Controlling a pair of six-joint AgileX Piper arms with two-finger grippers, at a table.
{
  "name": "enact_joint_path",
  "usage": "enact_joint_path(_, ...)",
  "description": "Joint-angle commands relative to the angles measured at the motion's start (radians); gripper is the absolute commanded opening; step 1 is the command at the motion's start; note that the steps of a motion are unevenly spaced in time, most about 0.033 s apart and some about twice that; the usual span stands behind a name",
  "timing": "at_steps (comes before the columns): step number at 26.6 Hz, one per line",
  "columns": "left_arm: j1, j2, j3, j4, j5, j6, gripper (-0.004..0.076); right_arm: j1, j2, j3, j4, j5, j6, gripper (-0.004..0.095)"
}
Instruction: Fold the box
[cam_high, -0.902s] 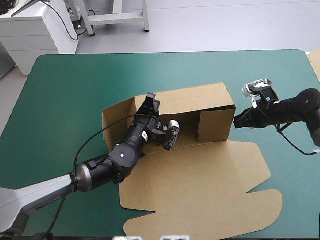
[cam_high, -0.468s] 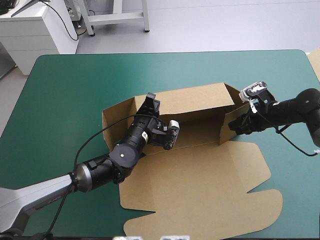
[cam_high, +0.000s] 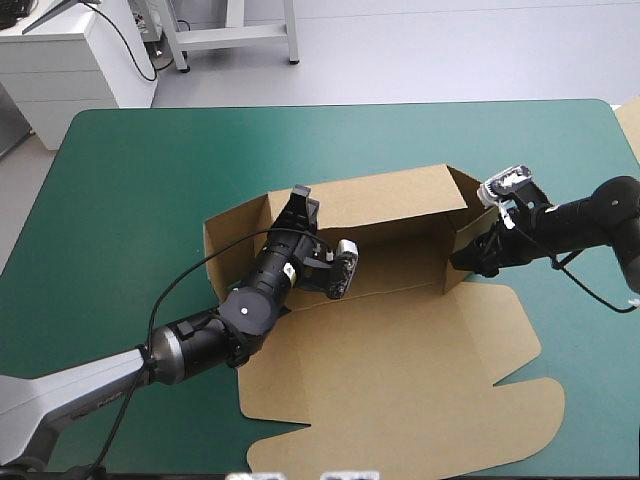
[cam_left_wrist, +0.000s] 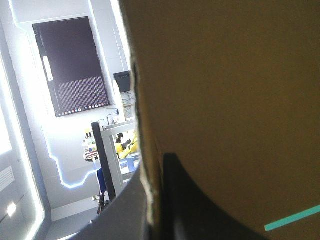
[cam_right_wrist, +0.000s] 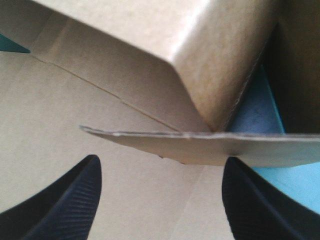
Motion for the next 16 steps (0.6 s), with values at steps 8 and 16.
enact_joint_path(8, 0.001, -0.029, -0.026, 0.078, 0.035, 0.013, -0.0008, -0.004, -0.051, -0.242, 0.007, 0.107, 0.258, 0.0)
enact_joint_path(16, 0.001, -0.029, -0.026, 0.078, 0.024, 0.013, -0.0008, -0.004, -0.02, -0.515, -0.207, -0.066, 0.546, 0.0)
